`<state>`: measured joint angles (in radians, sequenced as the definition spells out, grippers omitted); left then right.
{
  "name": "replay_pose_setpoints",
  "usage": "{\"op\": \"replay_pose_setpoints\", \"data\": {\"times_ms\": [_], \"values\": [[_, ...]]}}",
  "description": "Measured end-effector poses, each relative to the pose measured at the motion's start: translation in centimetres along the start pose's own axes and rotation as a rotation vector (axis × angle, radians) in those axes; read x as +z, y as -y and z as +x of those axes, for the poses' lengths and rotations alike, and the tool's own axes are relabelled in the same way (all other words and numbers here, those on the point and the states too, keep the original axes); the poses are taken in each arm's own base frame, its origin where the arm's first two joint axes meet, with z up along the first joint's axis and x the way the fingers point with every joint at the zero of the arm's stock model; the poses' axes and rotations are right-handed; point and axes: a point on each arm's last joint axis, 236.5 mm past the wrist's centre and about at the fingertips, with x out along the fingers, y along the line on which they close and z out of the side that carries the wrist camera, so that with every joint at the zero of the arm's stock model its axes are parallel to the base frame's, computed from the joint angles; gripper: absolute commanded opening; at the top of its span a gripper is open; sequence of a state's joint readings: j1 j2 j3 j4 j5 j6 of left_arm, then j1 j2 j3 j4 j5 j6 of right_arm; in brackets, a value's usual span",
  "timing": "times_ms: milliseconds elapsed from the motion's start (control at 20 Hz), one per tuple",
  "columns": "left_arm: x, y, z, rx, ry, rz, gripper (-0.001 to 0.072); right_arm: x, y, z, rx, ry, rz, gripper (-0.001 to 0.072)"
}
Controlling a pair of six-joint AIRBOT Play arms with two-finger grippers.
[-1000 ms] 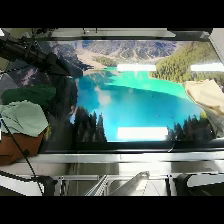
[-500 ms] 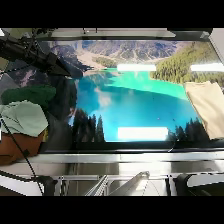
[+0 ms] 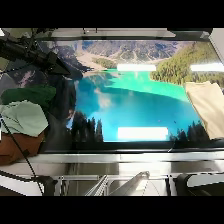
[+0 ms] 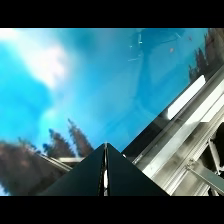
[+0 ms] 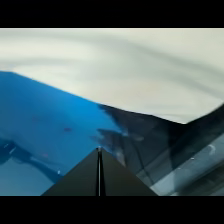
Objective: Fold the shirts.
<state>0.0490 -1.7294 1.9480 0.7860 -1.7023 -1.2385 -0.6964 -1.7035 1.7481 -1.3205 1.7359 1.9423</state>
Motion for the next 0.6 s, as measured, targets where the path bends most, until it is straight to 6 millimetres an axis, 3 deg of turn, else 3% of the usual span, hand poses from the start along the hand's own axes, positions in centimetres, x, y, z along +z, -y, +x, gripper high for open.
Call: {"op": "replay_pose_setpoints", "data": {"times_ms": [200, 350, 450, 600], "values": [[0.3, -0.1, 0.0, 0.003, 0.011, 0.0, 0.001, -1.5, -5.6, 0.6, 0.125, -0.014, -0.13, 0.0013], [0.4, 0.2, -0.3, 0.008, 0.022, 0.008, 0.001, -4.1, -10.1, 1.4, 0.176, -0.033, -0.298, 0.0012], [0.5, 0.9, -1.0, 0.015, 0.039, 0.023, 0.001, -6.5, -13.0, 2.0, 0.19, -0.043, -0.415, 0.0012], [0.1, 2.7, -2.3, 0.023, 0.066, 0.045, 0.001, -12.2, -16.9, 2.9, 0.207, -0.046, -0.598, 0.0012]]}}
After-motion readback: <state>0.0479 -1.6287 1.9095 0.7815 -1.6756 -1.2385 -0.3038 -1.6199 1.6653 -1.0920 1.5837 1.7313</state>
